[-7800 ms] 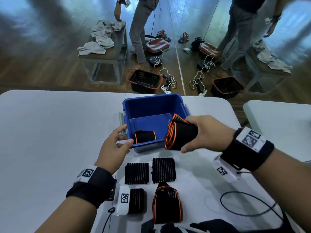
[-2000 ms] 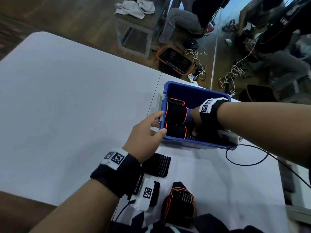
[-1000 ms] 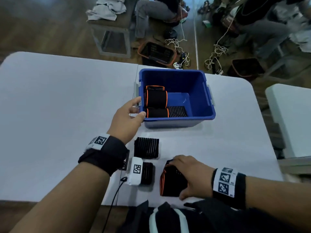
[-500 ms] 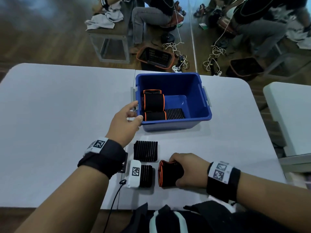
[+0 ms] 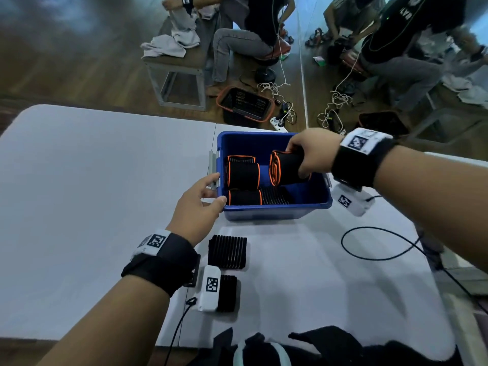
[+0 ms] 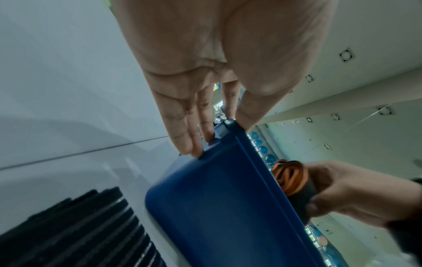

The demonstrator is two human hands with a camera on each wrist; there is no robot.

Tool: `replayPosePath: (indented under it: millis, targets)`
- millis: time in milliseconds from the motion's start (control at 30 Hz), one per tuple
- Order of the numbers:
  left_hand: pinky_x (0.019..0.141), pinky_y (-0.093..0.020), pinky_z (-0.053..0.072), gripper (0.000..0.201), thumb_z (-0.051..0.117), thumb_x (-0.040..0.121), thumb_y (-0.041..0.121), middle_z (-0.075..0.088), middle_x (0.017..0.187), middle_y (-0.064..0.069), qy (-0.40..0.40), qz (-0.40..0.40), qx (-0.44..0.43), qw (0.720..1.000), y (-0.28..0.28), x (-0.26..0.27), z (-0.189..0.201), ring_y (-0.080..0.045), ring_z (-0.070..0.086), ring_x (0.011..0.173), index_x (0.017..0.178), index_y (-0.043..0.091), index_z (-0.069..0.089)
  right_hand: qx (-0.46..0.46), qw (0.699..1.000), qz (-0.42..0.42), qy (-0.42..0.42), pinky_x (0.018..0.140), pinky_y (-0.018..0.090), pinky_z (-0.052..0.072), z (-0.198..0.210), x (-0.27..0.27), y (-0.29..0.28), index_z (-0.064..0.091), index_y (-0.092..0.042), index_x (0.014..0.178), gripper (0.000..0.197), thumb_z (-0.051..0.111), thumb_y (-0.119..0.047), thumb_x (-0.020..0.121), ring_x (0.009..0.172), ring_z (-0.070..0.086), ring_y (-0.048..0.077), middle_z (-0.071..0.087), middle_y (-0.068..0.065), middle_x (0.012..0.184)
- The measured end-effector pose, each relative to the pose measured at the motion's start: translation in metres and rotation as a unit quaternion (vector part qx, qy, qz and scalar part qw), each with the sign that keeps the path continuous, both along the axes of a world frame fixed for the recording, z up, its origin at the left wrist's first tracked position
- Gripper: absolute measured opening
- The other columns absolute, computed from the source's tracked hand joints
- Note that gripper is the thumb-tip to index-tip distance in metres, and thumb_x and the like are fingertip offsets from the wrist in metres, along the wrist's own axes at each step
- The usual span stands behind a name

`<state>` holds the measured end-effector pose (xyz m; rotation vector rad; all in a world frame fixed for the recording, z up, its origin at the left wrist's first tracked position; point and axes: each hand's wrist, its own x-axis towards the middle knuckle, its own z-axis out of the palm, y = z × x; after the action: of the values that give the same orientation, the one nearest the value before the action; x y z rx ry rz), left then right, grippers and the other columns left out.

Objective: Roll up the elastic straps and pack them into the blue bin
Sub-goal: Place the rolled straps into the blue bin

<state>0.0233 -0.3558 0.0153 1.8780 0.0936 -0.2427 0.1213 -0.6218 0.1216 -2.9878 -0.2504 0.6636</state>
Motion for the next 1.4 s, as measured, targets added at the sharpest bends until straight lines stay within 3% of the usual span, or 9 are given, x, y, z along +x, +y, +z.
replayPosePath:
  millis: [167, 333, 800, 900, 1000, 1100, 1200, 1300, 1400]
  targets:
    - [0.094, -0.048, 0.056, 0.052, 0.067, 0.091, 0.026, 0.064, 0.106, 0.006, 0.009, 0.009, -0.014, 1.0, 0.0, 0.0, -0.005, -0.02, 0.069, 0.094, 0.139, 0.044, 0.052, -0.135, 0.987, 0.02, 0.08, 0.069, 0.032, 0.058, -0.038, 0.054, 0.019, 0.072, -0.021, 0.092, 0.039, 0.088, -0.022, 0.056, 0.079, 0.068, 0.023, 0.073, 0.002, 0.086]
    - [0.093, -0.045, 0.057, 0.053, 0.065, 0.094, 0.026, 0.062, 0.107, 0.008, 0.014, 0.006, -0.02, 1.0, 0.001, -0.001, -0.005, -0.017, 0.069, 0.091, 0.141, 0.044, 0.05, -0.225, 0.967, 0.022, 0.122, 0.074, 0.042, 0.062, -0.072, 0.083, 0.032, 0.075, -0.023, 0.073, 0.044, 0.089, -0.041, 0.036, 0.069, 0.072, 0.023, 0.074, -0.001, 0.07]
    - [0.093, -0.042, 0.058, 0.052, 0.063, 0.095, 0.027, 0.062, 0.11, 0.007, 0.003, -0.001, -0.007, 1.0, 0.001, 0.0, -0.005, -0.012, 0.069, 0.09, 0.142, 0.044, 0.048, -0.253, 0.959, 0.053, 0.117, 0.078, 0.041, 0.061, -0.089, 0.086, 0.05, 0.076, -0.023, 0.083, 0.031, 0.084, -0.037, 0.056, 0.074, 0.071, 0.024, 0.074, 0.001, 0.077]
    - [0.092, -0.044, 0.058, 0.052, 0.064, 0.094, 0.027, 0.062, 0.111, 0.006, 0.004, 0.0, -0.011, 1.0, 0.0, 0.0, -0.006, -0.015, 0.069, 0.09, 0.142, 0.044, 0.049, -0.227, 0.967, 0.052, 0.101, 0.08, 0.042, 0.06, -0.072, 0.075, 0.043, 0.075, -0.02, 0.091, 0.033, 0.086, -0.035, 0.064, 0.079, 0.07, 0.025, 0.074, 0.002, 0.083]
    - [0.092, -0.045, 0.058, 0.053, 0.064, 0.094, 0.027, 0.062, 0.11, 0.006, 0.004, 0.001, -0.013, 1.0, 0.0, 0.0, -0.008, -0.017, 0.07, 0.092, 0.142, 0.044, 0.049, -0.147, 0.987, 0.053, 0.041, 0.081, 0.034, 0.055, -0.044, 0.055, 0.035, 0.069, -0.018, 0.109, 0.041, 0.083, -0.029, 0.072, 0.093, 0.066, 0.025, 0.071, 0.003, 0.101]
    - [0.092, -0.046, 0.058, 0.053, 0.064, 0.093, 0.029, 0.061, 0.108, 0.007, 0.004, 0.003, -0.018, 1.0, 0.0, -0.001, -0.008, -0.019, 0.07, 0.093, 0.142, 0.043, 0.049, 0.009, 0.998, 0.05, -0.023, 0.082, 0.03, 0.052, -0.012, 0.014, 0.03, 0.069, -0.019, 0.11, 0.034, 0.078, -0.018, 0.078, 0.092, 0.066, 0.02, 0.07, -0.003, 0.098]
    - [0.094, -0.047, 0.057, 0.054, 0.064, 0.089, 0.033, 0.061, 0.107, 0.008, 0.005, 0.004, -0.02, 1.0, -0.001, -0.002, -0.008, -0.02, 0.069, 0.098, 0.141, 0.043, 0.05, 0.214, 0.975, 0.028, 0.05, 0.082, 0.031, 0.057, 0.001, -0.047, 0.031, 0.07, -0.018, 0.099, 0.024, 0.077, -0.007, 0.078, 0.085, 0.07, 0.016, 0.074, -0.003, 0.09]
    - [0.096, -0.048, 0.056, 0.057, 0.063, 0.084, 0.039, 0.062, 0.108, 0.007, 0.008, 0.008, -0.017, 1.0, -0.001, -0.002, -0.007, -0.02, 0.069, 0.1, 0.139, 0.045, 0.051, 0.296, 0.94, 0.014, 0.169, 0.073, 0.032, 0.061, -0.023, -0.104, 0.041, 0.069, -0.015, 0.1, 0.021, 0.074, -0.005, 0.082, 0.08, 0.071, 0.013, 0.074, 0.002, 0.091]
    - [0.096, -0.048, 0.056, 0.056, 0.063, 0.087, 0.035, 0.062, 0.108, 0.007, 0.01, 0.006, -0.004, 1.0, -0.002, -0.003, -0.004, -0.021, 0.068, 0.102, 0.14, 0.043, 0.051, 0.23, 0.963, 0.04, 0.132, 0.085, 0.035, 0.056, -0.078, -0.133, 0.055, 0.064, -0.024, 0.111, 0.031, 0.076, -0.028, 0.082, 0.089, 0.065, 0.009, 0.068, -0.005, 0.105]
